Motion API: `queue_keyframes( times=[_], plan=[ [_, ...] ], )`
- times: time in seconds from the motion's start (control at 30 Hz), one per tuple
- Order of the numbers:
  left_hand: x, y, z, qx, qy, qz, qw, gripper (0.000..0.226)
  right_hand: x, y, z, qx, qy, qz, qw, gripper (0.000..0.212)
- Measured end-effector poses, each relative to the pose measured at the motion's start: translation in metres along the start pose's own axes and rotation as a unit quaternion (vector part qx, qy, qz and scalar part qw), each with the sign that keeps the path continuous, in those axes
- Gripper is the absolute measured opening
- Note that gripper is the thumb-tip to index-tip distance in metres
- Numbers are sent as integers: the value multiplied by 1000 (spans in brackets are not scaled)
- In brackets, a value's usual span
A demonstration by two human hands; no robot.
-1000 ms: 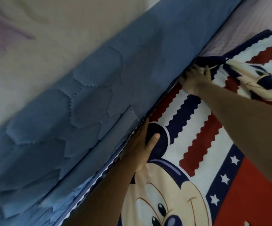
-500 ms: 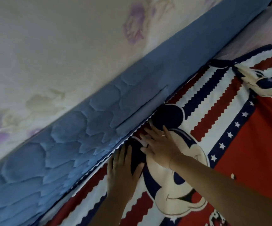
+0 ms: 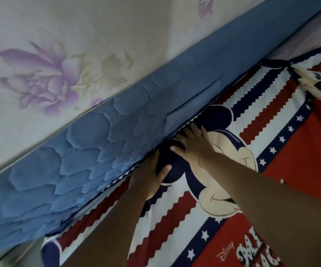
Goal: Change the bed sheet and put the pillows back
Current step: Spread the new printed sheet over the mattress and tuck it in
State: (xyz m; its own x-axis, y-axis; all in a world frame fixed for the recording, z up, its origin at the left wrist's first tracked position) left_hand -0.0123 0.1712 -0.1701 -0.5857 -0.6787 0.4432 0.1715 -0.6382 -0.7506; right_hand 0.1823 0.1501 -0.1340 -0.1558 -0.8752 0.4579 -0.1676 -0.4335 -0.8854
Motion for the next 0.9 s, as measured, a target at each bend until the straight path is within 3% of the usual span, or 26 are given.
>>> queue_keyframes(
  times=[0.1,0.2,0.33,0.43,0.53,0.63,0.73,0.9],
  plan=[
    [43,2,-22,-92,-10,70,993,86,53,24,-34,-21,-67,16,997,92],
    [92,0,-60,-113,-69,85,988,92,81,46,-62,-33,-72,13,997,97],
    [90,-9,-85,24,-88,51,994,81,47,38,-79,6,-46,0,999,84],
    [88,-7,-91,57,-72,46,995,84,25,31,-93,9,-32,-22,999,68],
    [101,-5,-92,-7,-76,72,994,89,46,40,-110,8,-23,-9,1000,72],
    [125,-1,-83,-120,-94,104,983,96,108,72,-123,-21,-24,68,997,75],
    [162,12,-92,-164,-119,115,973,89,188,124,-121,-92,43,126,987,67],
    [211,24,-105,-162,-198,127,958,82,314,191,-77,-127,226,132,957,68]
  ],
)
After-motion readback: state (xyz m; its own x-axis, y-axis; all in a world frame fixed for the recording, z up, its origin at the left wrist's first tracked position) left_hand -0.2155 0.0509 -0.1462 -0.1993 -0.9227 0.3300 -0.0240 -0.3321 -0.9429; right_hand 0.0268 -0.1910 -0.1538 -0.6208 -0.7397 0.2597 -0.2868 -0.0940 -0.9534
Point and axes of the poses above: each hand's wrist, its own x-axis away from the middle knuckle, its own y-axis out of the palm, z = x × y, the point moved 1 cm from there along -x, towards the middle knuckle, and after that the axes turned 2 degrees about -y, right-handed, at the moved point
